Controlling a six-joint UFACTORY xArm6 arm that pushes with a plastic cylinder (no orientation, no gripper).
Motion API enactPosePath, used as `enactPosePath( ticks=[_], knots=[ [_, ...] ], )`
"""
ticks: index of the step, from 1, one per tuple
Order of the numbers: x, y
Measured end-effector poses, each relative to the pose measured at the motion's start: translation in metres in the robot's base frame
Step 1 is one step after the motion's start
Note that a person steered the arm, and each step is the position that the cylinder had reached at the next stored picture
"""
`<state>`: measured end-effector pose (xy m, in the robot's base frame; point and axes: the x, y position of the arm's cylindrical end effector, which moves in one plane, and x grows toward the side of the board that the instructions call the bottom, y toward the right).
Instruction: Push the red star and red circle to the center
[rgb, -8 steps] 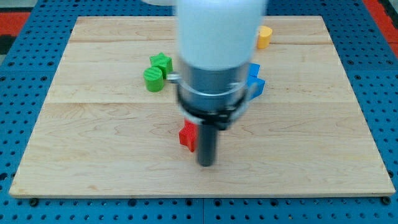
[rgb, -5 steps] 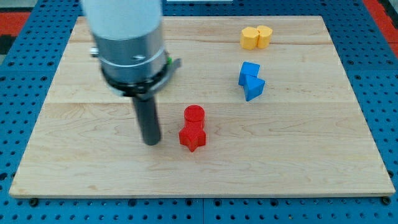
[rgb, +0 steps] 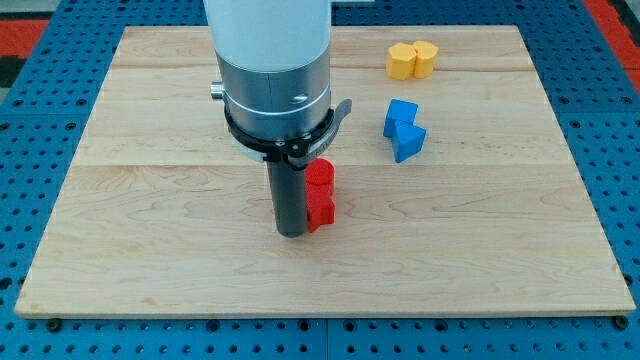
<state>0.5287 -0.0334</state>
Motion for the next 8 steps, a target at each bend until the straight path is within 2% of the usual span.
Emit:
enactPosePath(
  ticks=[3, 6, 7, 8],
  knots=[
    [-0.02, 0.048],
    [-0.061, 0.044],
    [-0.044, 0.042],
    [-0.022, 0.093]
  ],
)
